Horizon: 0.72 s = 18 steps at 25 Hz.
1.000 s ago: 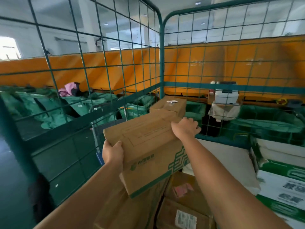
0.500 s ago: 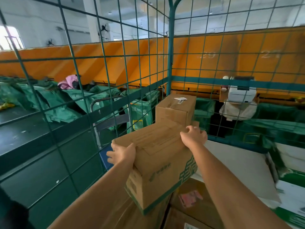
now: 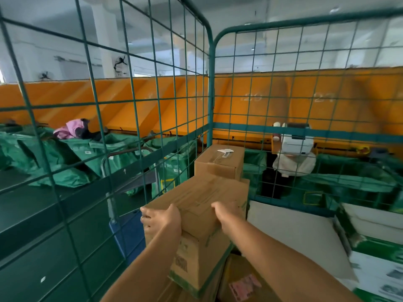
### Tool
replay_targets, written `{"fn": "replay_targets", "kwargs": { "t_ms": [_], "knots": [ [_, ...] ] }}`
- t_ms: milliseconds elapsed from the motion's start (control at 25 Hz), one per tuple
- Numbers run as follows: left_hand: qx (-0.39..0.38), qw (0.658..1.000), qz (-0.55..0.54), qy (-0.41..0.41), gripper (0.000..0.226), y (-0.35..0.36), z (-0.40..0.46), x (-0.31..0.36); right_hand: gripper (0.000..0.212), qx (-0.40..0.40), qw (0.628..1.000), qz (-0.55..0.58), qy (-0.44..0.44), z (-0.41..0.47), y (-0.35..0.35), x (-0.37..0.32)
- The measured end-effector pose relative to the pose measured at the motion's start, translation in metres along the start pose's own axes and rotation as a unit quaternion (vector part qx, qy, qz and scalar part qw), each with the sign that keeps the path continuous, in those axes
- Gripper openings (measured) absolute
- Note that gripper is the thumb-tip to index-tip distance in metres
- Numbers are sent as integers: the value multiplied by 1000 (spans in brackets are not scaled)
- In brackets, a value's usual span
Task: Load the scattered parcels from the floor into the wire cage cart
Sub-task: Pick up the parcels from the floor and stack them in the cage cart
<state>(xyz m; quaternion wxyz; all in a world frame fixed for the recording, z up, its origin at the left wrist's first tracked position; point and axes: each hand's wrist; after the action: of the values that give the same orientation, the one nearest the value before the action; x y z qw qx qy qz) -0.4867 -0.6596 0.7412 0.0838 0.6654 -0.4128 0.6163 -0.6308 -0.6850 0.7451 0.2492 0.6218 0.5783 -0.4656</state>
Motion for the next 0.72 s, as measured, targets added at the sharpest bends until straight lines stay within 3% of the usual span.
{"fn": "replay_targets", "kwargs": {
  "t_ms": [120, 320, 480, 720],
  "knots": [
    [-23, 999, -20, -26, 83, 2, 17, 10, 81, -43, 998, -8, -51, 3, -17, 9],
    [-8, 985, -151, -86, 78, 2, 39, 34, 75, -11, 996, -31, -89, 20, -28, -2],
    [-17, 979, -176, -103, 85, 12, 30, 30, 69, -3, 991, -44, -125, 27, -14, -7],
    [-198, 951, -195, -138, 81, 41, 68, 23, 60, 49, 979, -108, -164, 52, -18, -22]
  ]
}}
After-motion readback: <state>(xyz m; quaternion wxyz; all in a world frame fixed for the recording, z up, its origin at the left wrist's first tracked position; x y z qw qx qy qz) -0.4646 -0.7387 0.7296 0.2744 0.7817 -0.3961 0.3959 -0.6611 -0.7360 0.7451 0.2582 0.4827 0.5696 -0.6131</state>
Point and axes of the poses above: each hand's wrist, its own z-axis towards the middle knuckle, its own y-axis out of the palm, x = y × z, and after that the axes turned 4 degrees about y, right-handed
